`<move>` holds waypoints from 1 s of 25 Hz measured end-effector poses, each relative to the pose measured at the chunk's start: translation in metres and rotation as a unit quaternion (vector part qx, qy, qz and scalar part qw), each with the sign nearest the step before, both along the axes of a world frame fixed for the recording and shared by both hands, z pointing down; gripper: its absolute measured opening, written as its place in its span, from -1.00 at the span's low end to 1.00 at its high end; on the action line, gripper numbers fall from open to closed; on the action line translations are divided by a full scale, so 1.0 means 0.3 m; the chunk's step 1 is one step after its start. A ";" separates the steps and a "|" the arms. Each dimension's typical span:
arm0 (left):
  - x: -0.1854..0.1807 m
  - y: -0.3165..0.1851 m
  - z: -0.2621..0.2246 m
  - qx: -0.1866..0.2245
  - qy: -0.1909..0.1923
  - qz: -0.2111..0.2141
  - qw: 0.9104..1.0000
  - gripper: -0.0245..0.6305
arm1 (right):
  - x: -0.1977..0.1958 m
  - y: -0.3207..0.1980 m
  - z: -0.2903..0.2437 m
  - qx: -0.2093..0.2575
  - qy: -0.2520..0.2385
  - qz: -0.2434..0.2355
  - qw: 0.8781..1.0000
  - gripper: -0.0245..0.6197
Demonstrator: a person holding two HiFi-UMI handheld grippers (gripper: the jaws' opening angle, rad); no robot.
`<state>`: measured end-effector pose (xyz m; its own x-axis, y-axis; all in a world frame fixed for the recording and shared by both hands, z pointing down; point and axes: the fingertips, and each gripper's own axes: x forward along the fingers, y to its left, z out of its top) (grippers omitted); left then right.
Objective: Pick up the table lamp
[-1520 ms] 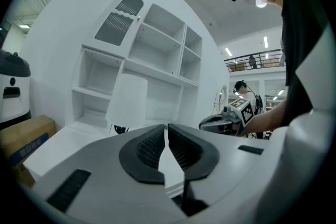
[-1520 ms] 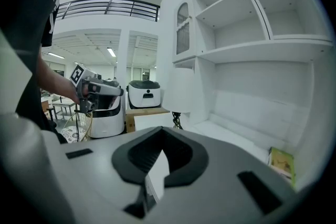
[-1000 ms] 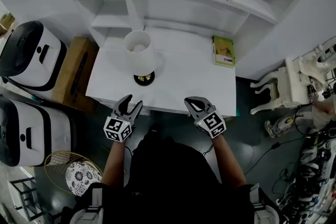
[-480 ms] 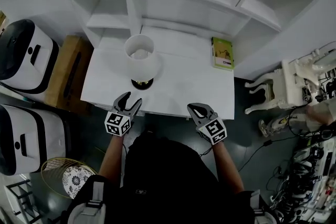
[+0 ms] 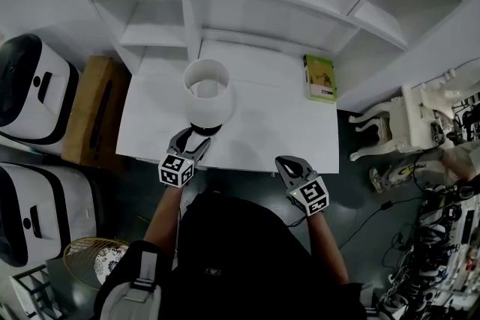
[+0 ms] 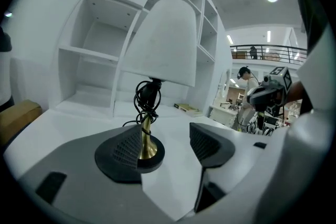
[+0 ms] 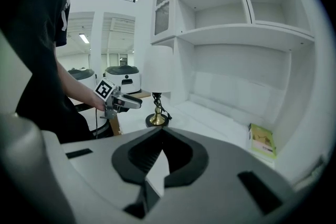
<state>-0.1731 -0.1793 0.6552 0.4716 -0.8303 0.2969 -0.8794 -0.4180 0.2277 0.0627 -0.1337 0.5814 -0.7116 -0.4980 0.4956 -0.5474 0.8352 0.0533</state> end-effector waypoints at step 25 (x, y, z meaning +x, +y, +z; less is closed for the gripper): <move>0.046 -0.303 0.093 0.011 -0.019 0.044 0.999 -0.02 | 0.069 0.053 0.056 0.009 0.041 0.105 0.994 -0.90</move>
